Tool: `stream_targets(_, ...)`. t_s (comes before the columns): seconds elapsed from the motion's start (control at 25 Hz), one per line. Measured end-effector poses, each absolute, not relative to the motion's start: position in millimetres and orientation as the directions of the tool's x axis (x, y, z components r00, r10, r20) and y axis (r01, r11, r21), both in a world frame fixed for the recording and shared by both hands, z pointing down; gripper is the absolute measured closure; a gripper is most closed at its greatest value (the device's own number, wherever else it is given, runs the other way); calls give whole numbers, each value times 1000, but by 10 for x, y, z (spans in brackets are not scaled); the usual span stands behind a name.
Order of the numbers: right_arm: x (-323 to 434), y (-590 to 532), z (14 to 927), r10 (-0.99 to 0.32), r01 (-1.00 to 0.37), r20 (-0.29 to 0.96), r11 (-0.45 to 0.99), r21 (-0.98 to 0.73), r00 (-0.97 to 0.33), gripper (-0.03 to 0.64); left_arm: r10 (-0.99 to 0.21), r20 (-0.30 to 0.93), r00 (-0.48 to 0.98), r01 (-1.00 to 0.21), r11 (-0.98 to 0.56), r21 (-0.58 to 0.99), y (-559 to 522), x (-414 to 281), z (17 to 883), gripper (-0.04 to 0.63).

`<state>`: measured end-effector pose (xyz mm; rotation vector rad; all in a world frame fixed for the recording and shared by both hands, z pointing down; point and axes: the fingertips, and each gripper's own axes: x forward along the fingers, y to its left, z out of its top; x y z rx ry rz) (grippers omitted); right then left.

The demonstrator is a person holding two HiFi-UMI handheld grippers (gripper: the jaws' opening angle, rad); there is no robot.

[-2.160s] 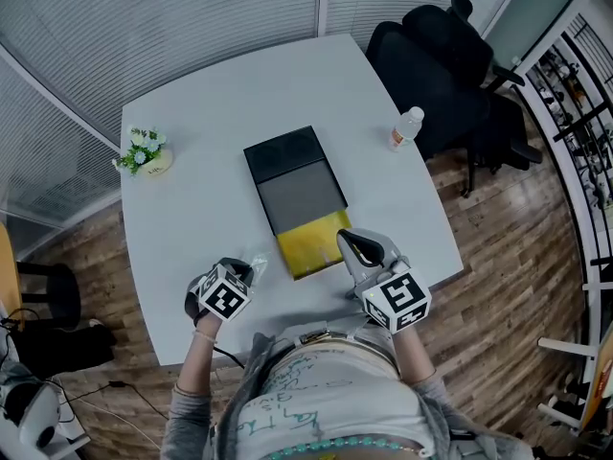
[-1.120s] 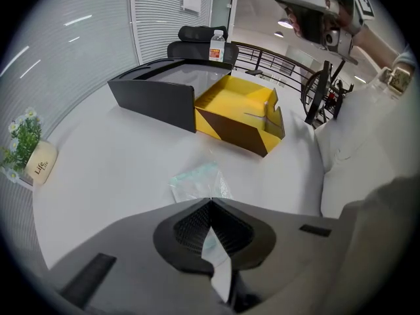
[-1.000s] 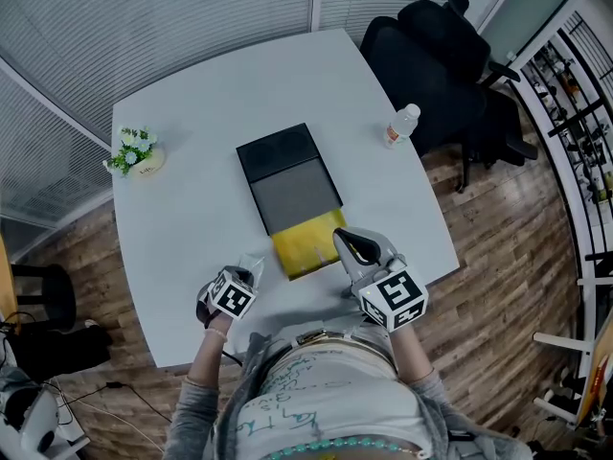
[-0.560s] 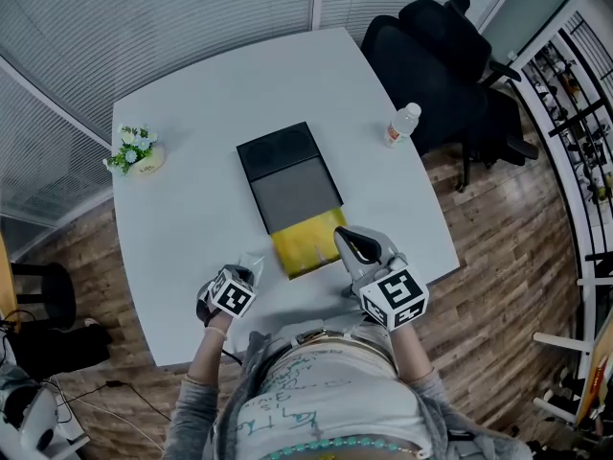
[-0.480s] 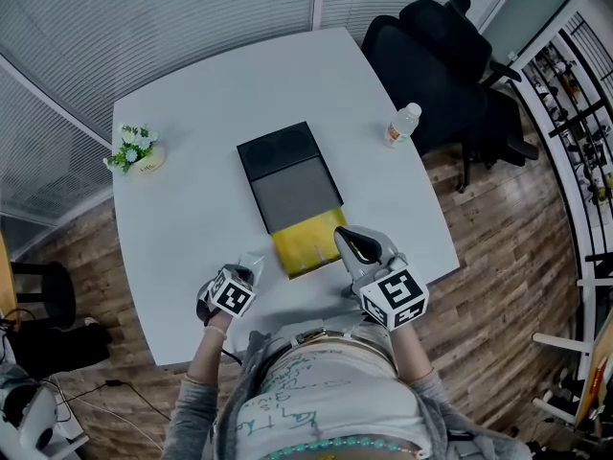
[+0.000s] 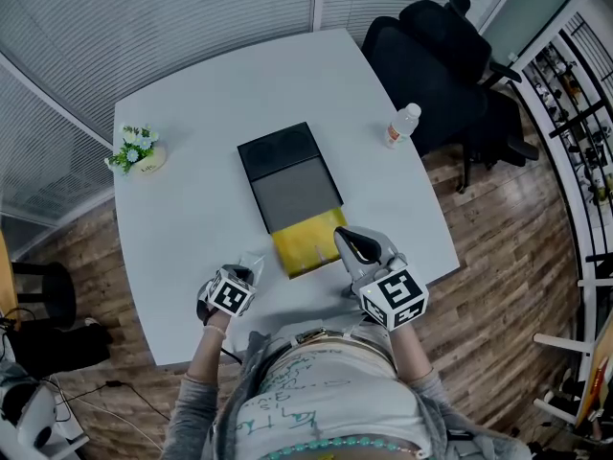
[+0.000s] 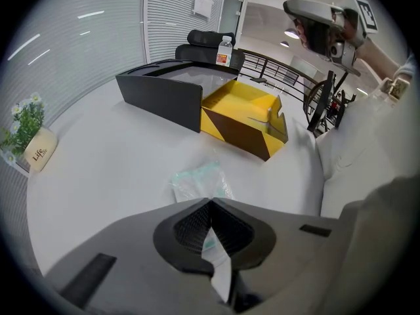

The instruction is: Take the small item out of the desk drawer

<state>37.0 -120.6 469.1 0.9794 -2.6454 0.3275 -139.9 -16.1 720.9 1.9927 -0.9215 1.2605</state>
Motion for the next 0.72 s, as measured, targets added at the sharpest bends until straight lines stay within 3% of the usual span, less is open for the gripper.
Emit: stream_targets(0.72,356,-1194,4709,-589,-658,356,745,-109,-725,615,-285,913,291,-820,-565,85,-167,-1403,7221,597)
